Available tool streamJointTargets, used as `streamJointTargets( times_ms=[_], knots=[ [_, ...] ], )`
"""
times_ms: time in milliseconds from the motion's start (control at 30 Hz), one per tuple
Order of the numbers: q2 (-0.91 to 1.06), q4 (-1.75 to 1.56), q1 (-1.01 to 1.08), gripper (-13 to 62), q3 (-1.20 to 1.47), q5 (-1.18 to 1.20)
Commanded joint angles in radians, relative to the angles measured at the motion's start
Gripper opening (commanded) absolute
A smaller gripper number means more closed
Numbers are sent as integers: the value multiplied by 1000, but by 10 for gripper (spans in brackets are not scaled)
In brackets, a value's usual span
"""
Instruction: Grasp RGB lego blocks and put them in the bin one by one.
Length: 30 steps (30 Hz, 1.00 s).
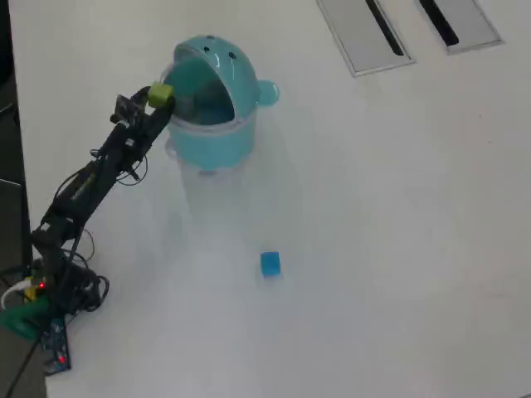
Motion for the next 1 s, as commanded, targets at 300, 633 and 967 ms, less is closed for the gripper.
streamJointTargets(
  times_ms=[300,633,967],
  knots=[
    [-153,-124,66,148,-295,-11],
    [-255,-170,98,271,-328,-135],
    [-198,-224,120,287,-210,-150]
  ],
)
